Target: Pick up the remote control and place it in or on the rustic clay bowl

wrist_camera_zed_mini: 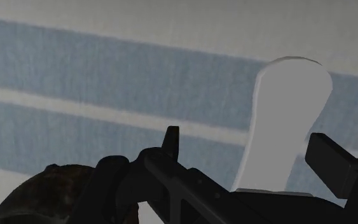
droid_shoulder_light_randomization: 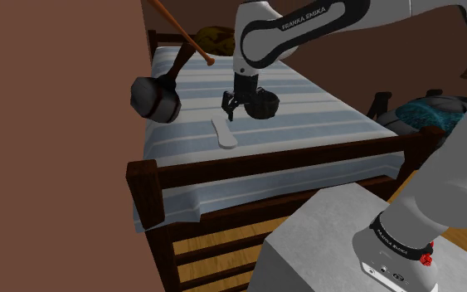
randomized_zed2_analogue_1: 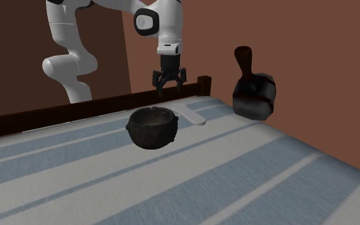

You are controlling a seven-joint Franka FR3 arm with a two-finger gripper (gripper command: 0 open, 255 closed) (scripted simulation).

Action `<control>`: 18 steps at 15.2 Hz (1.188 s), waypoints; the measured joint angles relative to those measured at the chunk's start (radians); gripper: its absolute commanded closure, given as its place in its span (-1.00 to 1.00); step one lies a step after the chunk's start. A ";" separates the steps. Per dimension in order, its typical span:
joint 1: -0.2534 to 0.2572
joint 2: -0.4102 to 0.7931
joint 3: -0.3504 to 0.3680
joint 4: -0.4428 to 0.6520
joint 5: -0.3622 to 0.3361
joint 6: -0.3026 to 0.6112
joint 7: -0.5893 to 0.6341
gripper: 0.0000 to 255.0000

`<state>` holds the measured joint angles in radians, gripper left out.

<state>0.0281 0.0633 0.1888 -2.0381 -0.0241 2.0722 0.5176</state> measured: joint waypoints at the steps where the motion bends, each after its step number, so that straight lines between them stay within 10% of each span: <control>1: 0.001 0.038 0.000 0.030 -0.003 0.012 0.010 -1.00; 7: 0.024 0.224 0.003 0.196 -0.019 0.051 0.075 -1.00; 18: 0.028 0.285 -0.002 0.172 -0.031 0.138 0.085 -1.00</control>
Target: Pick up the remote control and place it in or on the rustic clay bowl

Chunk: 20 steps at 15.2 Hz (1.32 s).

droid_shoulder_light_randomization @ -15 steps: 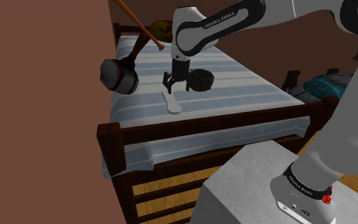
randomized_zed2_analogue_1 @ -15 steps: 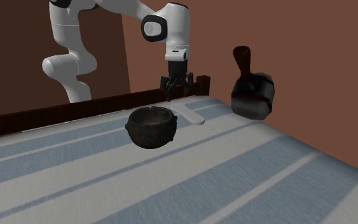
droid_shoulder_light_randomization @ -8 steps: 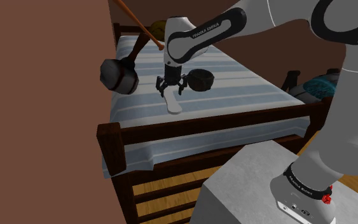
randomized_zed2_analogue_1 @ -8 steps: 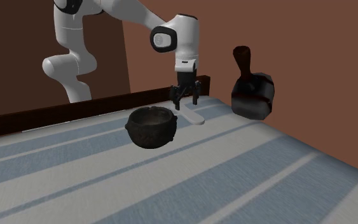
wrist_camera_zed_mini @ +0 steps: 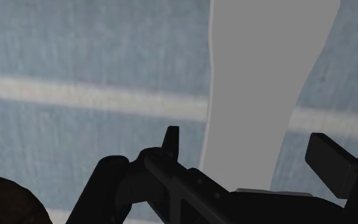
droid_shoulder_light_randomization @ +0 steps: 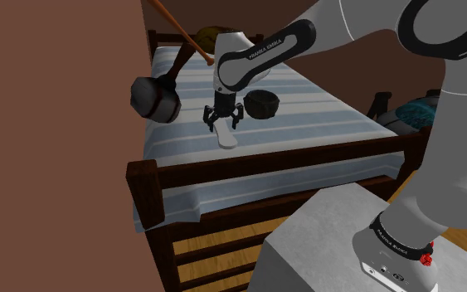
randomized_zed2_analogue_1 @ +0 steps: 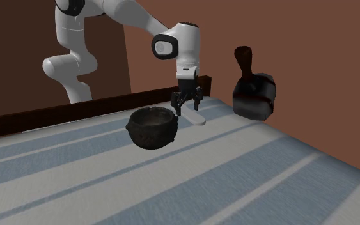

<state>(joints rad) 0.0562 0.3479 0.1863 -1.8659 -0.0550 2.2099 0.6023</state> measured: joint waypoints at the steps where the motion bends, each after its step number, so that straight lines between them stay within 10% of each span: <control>1: 0.000 0.000 0.000 0.000 0.000 0.000 0.000 -1.00; 2: 0.000 0.000 0.000 0.000 0.000 0.000 0.000 -1.00; 3: 0.000 0.001 0.000 0.000 0.000 0.000 0.000 1.00; 20: -0.003 -0.038 0.003 0.027 0.009 -0.064 -0.005 1.00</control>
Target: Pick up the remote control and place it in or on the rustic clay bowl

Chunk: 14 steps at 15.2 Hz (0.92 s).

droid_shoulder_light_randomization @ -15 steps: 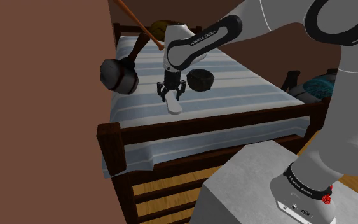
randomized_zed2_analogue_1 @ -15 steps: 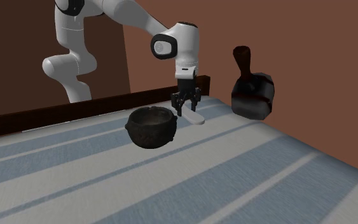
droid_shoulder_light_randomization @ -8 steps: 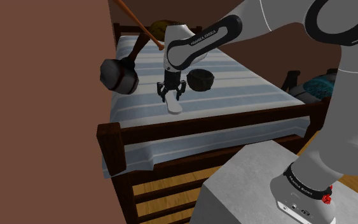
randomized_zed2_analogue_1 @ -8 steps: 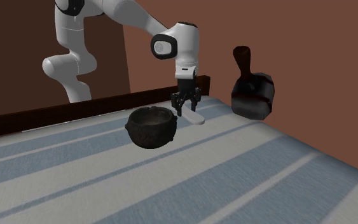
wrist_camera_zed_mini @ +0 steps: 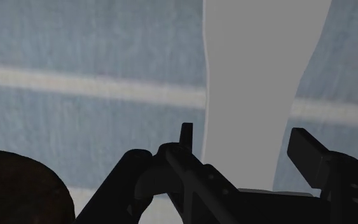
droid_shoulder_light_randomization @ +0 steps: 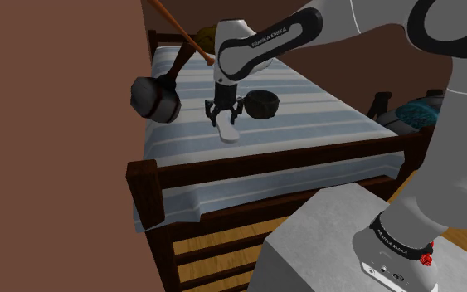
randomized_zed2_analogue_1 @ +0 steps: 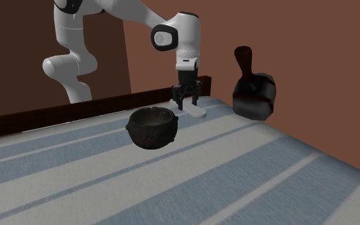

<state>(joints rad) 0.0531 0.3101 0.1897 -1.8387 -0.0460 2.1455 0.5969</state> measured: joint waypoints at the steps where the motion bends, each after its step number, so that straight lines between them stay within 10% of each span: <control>1: -0.001 -0.004 0.000 0.006 0.001 -0.010 -0.001 1.00; 14: -0.003 -0.063 0.005 0.108 0.015 -0.170 -0.007 1.00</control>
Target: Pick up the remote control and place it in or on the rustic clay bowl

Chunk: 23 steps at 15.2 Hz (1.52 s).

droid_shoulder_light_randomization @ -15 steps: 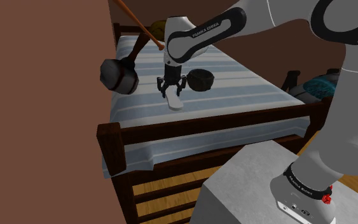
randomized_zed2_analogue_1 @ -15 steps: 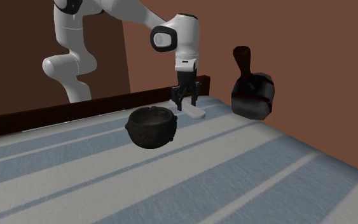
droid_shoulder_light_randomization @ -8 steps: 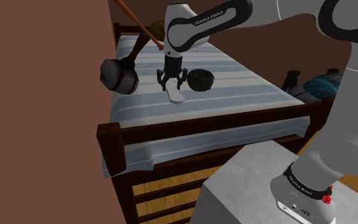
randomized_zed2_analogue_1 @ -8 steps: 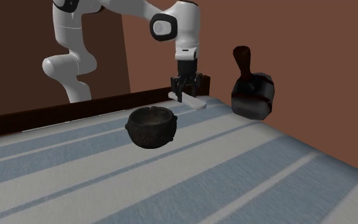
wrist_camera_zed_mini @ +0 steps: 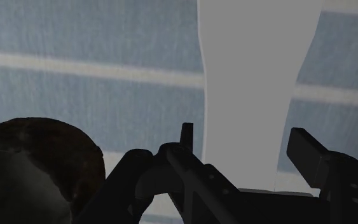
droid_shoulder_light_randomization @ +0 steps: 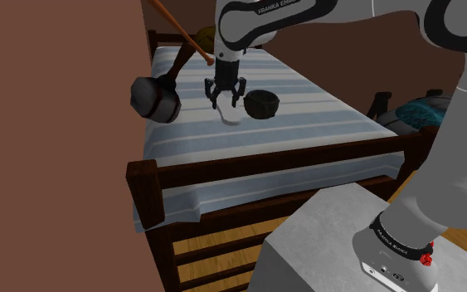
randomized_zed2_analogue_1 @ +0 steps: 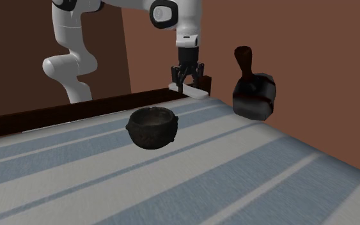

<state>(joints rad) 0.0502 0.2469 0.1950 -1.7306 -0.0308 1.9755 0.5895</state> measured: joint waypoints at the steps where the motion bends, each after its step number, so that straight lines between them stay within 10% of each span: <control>1: 0.001 -0.005 0.001 0.008 0.001 -0.013 0.001 1.00; 12: 0.000 -0.022 0.002 0.129 0.005 -0.150 -0.002 1.00; 23: -0.137 -0.043 -0.084 0.124 0.027 -0.168 -0.226 1.00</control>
<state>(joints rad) -0.0864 0.2039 0.1114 -1.6070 -0.0036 1.8076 0.3631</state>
